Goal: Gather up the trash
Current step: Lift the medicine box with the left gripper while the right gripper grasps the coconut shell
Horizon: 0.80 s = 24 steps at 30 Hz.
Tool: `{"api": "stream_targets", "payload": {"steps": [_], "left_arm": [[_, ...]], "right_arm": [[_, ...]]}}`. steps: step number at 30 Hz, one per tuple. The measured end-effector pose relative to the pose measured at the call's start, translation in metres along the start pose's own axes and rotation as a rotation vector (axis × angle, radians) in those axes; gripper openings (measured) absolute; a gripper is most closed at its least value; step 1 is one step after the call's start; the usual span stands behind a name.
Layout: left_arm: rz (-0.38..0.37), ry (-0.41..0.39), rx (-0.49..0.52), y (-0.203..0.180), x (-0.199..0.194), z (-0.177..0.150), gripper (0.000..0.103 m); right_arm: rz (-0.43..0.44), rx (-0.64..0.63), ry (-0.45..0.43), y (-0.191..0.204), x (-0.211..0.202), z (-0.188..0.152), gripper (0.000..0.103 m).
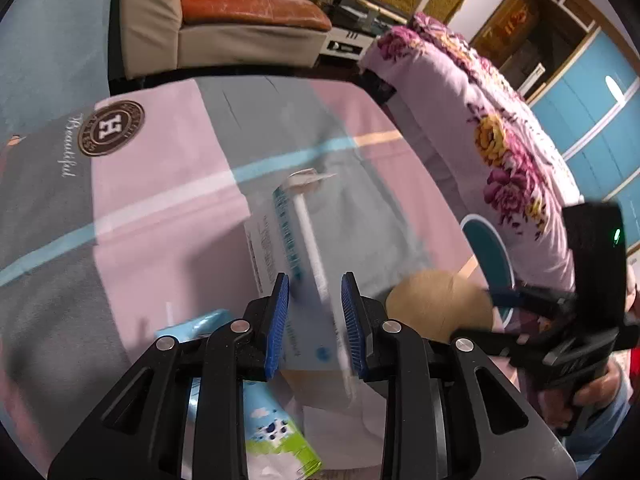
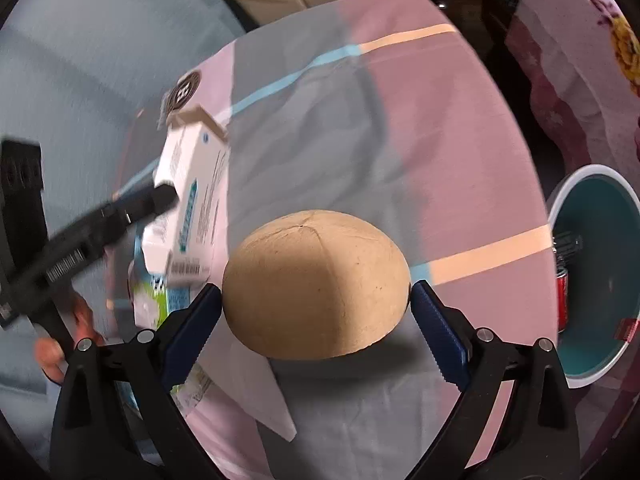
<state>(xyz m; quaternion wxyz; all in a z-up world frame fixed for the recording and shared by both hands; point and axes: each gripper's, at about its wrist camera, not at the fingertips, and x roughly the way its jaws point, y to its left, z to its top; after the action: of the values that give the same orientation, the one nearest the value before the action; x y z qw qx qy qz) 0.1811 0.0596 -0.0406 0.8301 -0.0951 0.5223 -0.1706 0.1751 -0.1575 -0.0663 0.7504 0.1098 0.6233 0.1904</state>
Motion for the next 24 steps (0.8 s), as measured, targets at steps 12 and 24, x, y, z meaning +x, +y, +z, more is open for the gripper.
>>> {"api": "stream_targets", "payload": {"steps": [12,24], "left_arm": [[0.109,0.015,-0.014,0.001,0.022,0.003,0.075],[0.146,0.065,0.01,-0.003,0.049,0.01,0.084]], "right_arm": [[-0.004,-0.003,-0.125,-0.003,-0.015,0.05,0.091],[-0.065,0.027,-0.125,-0.029,-0.004,0.069,0.082]]}}
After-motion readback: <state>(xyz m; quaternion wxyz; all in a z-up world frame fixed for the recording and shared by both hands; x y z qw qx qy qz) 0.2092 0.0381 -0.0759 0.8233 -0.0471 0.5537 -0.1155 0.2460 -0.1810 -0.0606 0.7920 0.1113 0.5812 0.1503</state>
